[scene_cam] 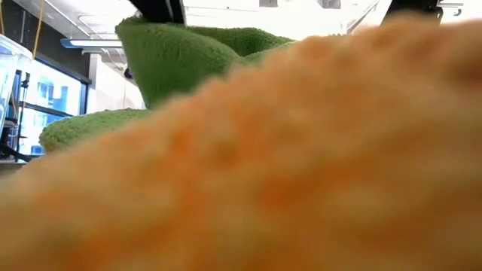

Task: Sort microfiber towel by color & place in baskets
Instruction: Put the green microfiber cloth into the left transparent bin

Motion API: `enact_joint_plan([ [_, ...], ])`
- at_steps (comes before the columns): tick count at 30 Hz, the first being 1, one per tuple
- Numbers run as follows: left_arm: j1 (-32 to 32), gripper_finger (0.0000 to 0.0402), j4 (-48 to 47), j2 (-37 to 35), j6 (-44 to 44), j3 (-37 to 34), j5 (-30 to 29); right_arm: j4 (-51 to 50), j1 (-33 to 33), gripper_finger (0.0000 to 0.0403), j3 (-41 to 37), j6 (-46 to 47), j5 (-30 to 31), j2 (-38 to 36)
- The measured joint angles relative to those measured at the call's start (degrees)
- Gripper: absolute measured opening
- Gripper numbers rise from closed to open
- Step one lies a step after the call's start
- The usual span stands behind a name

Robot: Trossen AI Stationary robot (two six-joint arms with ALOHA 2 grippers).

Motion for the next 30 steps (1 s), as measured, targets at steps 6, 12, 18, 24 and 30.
enact_joint_plan([
  [6,0.19,0.0094,-1.32,3.42,-4.14,0.04,-3.65,0.00,0.00,0.0116,0.02,-0.23,-0.02,0.00],
  [12,0.04,0.0084,-1.42,4.66,-5.36,0.04,-4.99,0.02,0.00,0.0116,0.04,-0.20,-0.09,0.00],
  [18,0.08,0.0008,-1.26,3.87,-9.21,0.00,-1.46,0.06,0.00,0.0116,0.06,0.00,-0.14,0.01],
  [24,-0.84,0.0002,-1.32,0.90,-10.22,0.00,-0.22,0.60,0.00,0.0116,0.07,-1.41,-0.17,0.02],
  [30,-1.79,0.0001,-1.43,-3.23,-11.29,0.00,-1.24,1.42,0.00,0.0116,0.07,-1.48,-0.16,0.02],
])
